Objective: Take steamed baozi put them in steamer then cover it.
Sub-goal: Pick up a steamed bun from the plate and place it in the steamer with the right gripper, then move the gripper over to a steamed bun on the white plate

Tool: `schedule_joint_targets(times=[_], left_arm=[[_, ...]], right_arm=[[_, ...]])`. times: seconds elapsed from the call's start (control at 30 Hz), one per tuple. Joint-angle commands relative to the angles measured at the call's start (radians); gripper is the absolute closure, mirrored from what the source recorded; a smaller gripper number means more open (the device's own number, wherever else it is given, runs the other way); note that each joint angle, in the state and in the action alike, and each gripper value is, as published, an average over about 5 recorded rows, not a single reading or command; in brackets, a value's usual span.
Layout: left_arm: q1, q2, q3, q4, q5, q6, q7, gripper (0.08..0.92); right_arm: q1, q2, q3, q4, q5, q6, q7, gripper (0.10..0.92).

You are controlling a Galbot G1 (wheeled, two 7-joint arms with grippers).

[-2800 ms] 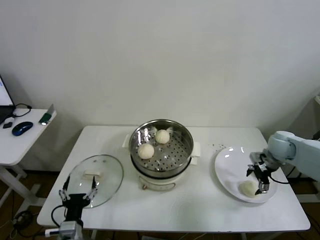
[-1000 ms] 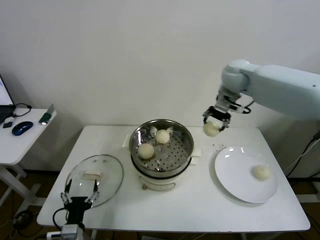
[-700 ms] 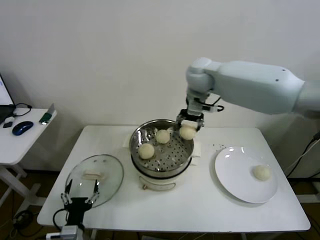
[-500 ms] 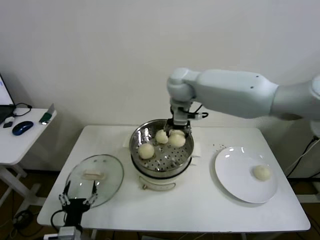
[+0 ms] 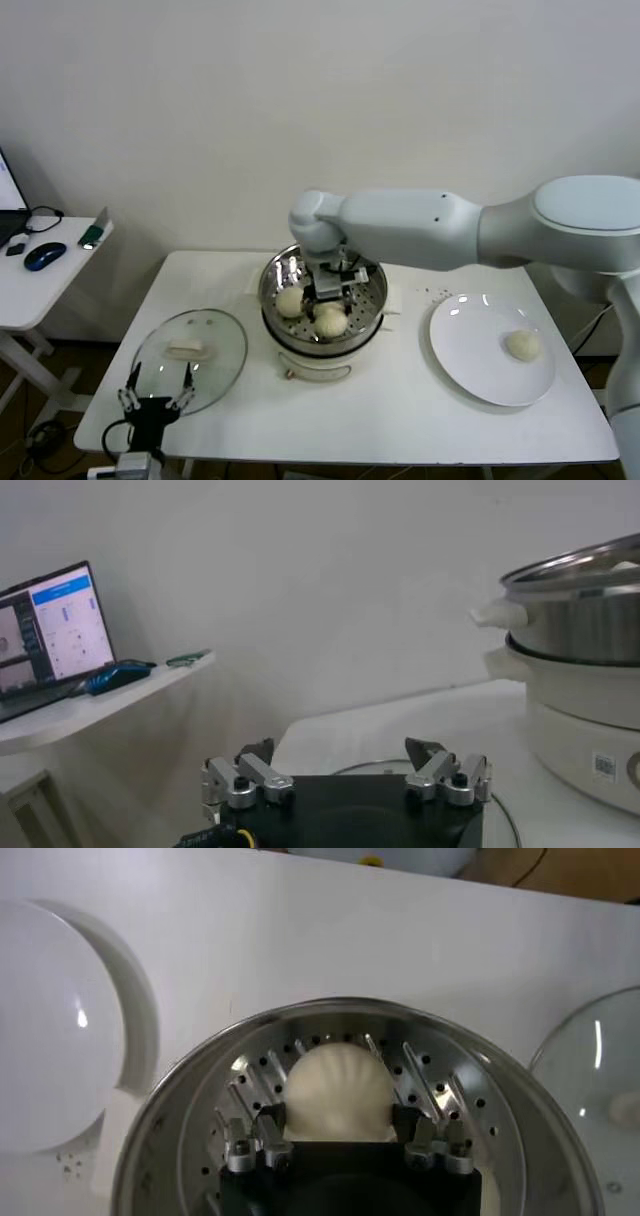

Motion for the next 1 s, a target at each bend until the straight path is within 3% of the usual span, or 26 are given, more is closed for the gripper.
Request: schedule_joint_targets(times=[0.03, 0.27, 0.47, 0.6, 0.77, 1.0], left_arm=[[-0.005, 0.0, -0.002, 0.017, -0.003, -0.003, 0.0, 0.177], [-0.009, 0.002, -0.002, 0.023, -0.003, -0.005, -0.001, 0.177], [-0.011, 0.005, -0.002, 0.021, -0.003, -0.004, -0.002, 0.177], [-0.012, 0.006, -0.002, 0.019, 0.0, -0.004, -0.003, 0.177], [-0.01, 0.008, 0.001, 0.011, 0.004, -0.005, -0.003, 0.177], [-0.015, 0.01, 0.007, 0.009, 0.005, -0.005, -0.002, 0.177]], right_arm=[[-0.047, 0.03, -0.005, -0.008, -0.024, -0.006, 0.006, 0.328], [-0.03, 0.018, 0.02, -0.017, -0.044, -0.006, 0.001, 0.212], [0.035, -0.027, 0.058, -0.047, -0.02, -0.014, 0.0, 0.203], [0.114, -0.08, 0.046, -0.152, 0.089, -0.07, 0.013, 0.202], [0.228, -0.198, -0.105, -0.252, 0.326, -0.281, 0.143, 0.203], [0.25, -0.472, -0.189, -0.105, 0.557, -0.734, 0.214, 0.203]])
